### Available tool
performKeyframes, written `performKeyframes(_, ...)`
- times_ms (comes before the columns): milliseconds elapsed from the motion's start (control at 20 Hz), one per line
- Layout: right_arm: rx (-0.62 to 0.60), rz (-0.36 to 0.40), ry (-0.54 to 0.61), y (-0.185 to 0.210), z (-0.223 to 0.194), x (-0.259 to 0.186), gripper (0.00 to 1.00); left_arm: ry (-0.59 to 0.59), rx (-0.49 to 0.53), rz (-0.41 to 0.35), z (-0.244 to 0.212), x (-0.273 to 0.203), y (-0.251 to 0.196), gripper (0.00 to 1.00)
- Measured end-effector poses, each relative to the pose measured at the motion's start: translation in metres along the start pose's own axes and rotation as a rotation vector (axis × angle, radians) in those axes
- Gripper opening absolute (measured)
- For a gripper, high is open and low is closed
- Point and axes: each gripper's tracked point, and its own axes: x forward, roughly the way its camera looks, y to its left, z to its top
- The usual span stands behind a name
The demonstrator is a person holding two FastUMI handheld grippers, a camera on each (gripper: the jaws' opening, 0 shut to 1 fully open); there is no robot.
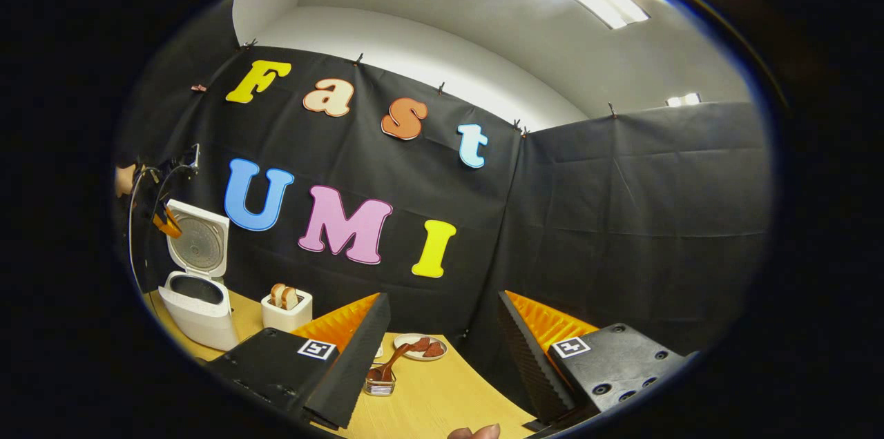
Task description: Close the left gripper, press the button to open the rice cooker; take a wooden spoon from the chopstick holder with the right hand, scoop a spoonful of rice and pour it into the rice cooker, then put the wooden spoon back into the chopstick holder.
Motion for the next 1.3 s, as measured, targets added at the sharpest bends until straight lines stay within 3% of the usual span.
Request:
performKeyframes(200, 0.000, 0.017, 0.005, 0.003, -0.002, 0.003, 0.97, -0.039, -0.086, 0.032, 0.001, -0.022, -0.007, 0.08)
performKeyframes(400, -0.001, 0.035, 0.009, 0.007, -0.006, 0.007, 0.97, -0.135, -0.174, 0.117, 0.013, -0.049, -0.005, 0.09)
performKeyframes(650, -0.002, 0.058, 0.005, 0.014, -0.005, 0.011, 0.97, -0.269, -0.211, 0.218, 0.030, -0.096, 0.000, 0.26)
performKeyframes(700, -0.001, 0.060, 0.004, 0.014, -0.005, 0.012, 0.97, -0.299, -0.212, 0.239, 0.035, -0.107, -0.001, 0.19)
performKeyframes(750, 0.004, 0.065, 0.004, 0.015, -0.006, 0.012, 0.97, -0.330, -0.222, 0.259, 0.041, -0.119, -0.003, 0.36)
performKeyframes(850, 0.014, 0.075, 0.008, 0.018, -0.008, 0.013, 0.97, -0.375, -0.252, 0.284, 0.049, -0.140, -0.010, 0.39)
performKeyframes(900, 0.015, 0.080, 0.010, 0.019, -0.009, 0.013, 0.97, -0.395, -0.264, 0.285, 0.052, -0.149, -0.014, 0.60)
performKeyframes(950, 0.015, 0.083, 0.011, 0.019, -0.010, 0.013, 0.97, -0.408, -0.278, 0.291, 0.053, -0.158, -0.019, 0.46)
performKeyframes(1000, 0.015, 0.087, 0.008, 0.019, -0.009, 0.014, 0.97, -0.427, -0.289, 0.297, 0.054, -0.166, -0.023, 0.71)
performKeyframes(1150, 0.020, 0.105, 0.013, 0.023, -0.012, 0.016, 0.97, -0.482, -0.306, 0.318, 0.060, -0.188, -0.036, 0.83)
performKeyframes(1200, 0.021, 0.114, 0.015, 0.025, -0.012, 0.017, 0.97, -0.496, -0.316, 0.334, 0.060, -0.195, -0.039, 0.93)
performKeyframes(1300, 0.016, 0.133, 0.005, 0.027, -0.011, 0.018, 0.97, -0.517, -0.363, 0.368, 0.058, -0.209, -0.043, 0.96)
